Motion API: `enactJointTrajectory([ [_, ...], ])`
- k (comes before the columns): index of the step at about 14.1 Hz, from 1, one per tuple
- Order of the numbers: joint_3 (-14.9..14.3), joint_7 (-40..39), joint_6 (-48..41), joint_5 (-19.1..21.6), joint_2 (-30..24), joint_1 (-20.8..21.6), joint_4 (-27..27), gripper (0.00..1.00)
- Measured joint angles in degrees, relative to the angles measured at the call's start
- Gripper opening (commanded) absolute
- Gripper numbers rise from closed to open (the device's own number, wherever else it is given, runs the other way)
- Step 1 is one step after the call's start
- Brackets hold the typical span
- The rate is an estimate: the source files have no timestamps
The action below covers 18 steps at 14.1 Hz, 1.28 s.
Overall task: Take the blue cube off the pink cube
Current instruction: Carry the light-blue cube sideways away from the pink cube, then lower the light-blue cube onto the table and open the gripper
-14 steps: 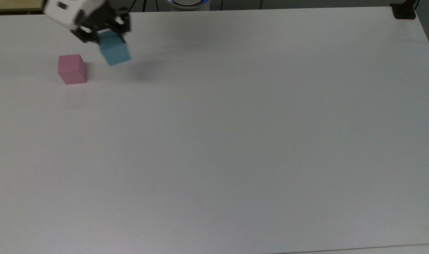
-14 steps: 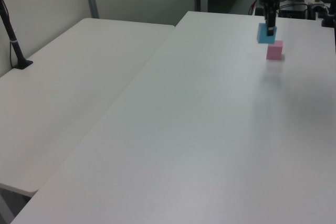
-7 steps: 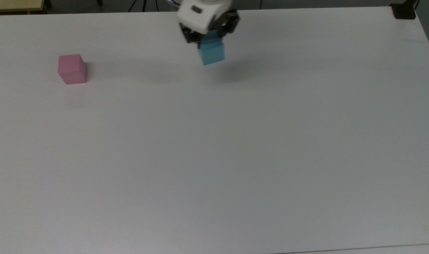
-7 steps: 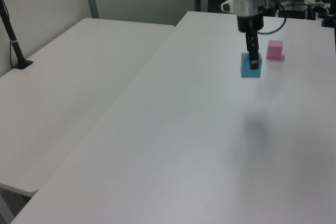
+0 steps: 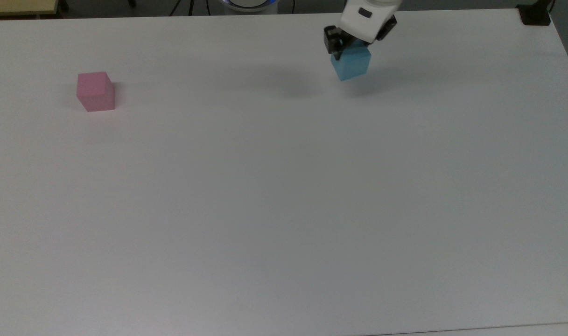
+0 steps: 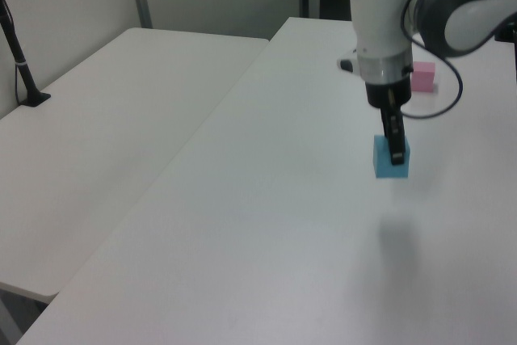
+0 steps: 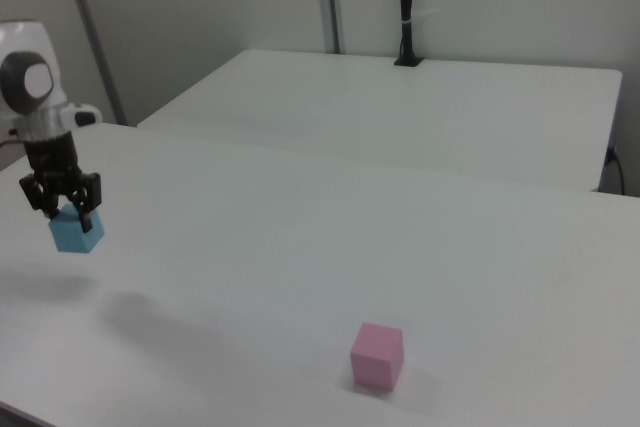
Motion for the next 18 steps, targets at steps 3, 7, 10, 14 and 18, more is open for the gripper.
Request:
enactJointTrajectory([
  [3, 0.2, 5.2, 6.3, 0.0, 5.0, 3.8, -0.5, 0.35],
  [7, 0.2, 10.4, 11.0, -0.1, 9.4, 7.0, -0.6, 0.56],
  [10, 0.2, 12.3, 12.5, -0.2, 11.1, 7.5, -0.6, 1.00],
  [14, 0.1, 14.3, 13.0, -0.2, 11.4, 7.4, -0.4, 1.00],
  [18, -0.2, 14.8, 6.2, -0.6, 6.3, 2.5, 2.2, 1.00],
])
